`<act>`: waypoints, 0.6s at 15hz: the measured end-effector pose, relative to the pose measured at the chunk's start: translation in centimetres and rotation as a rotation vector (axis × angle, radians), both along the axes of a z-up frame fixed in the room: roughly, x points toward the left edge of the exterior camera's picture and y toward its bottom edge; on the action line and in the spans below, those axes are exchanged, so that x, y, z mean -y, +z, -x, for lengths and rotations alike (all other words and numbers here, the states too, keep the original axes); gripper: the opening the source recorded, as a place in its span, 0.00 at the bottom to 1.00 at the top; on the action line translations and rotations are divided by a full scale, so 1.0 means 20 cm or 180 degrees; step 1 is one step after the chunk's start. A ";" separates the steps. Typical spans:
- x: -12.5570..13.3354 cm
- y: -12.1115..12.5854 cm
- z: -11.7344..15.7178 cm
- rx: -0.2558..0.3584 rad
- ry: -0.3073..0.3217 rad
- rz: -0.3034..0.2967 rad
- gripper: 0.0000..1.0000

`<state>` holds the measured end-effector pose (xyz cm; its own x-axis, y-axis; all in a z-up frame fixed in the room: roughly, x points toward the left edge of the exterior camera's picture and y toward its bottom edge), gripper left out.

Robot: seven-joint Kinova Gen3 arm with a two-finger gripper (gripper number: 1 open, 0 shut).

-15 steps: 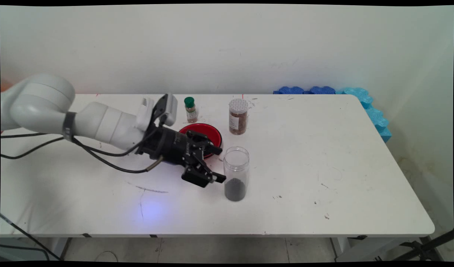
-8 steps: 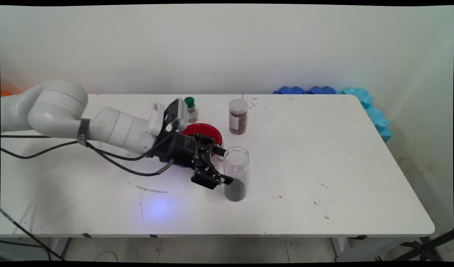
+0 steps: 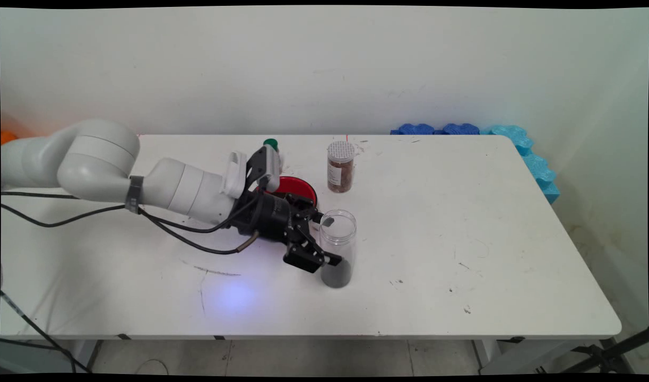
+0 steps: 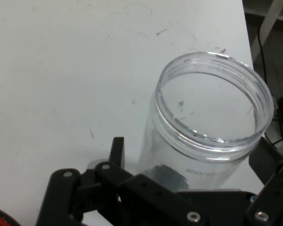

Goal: Pick up the black seasoning powder from the table, then pour the black seasoning powder in the red bowl

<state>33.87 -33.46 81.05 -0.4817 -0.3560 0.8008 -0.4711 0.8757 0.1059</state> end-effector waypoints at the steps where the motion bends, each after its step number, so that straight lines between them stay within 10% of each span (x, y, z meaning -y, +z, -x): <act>1: 0.00 0.00 0.00 0.0002 0.0001 -0.0001 1.00; 6: 0.01 -0.02 0.02 0.0015 0.0001 -0.0001 1.00; 7: 0.01 -0.02 0.02 0.0021 0.0001 0.0000 0.00; 9: 0.01 -0.02 0.02 0.0036 -0.0008 0.0002 0.00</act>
<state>33.54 -33.60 80.57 -0.4916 -0.3541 0.7956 -0.4700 0.8770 0.0999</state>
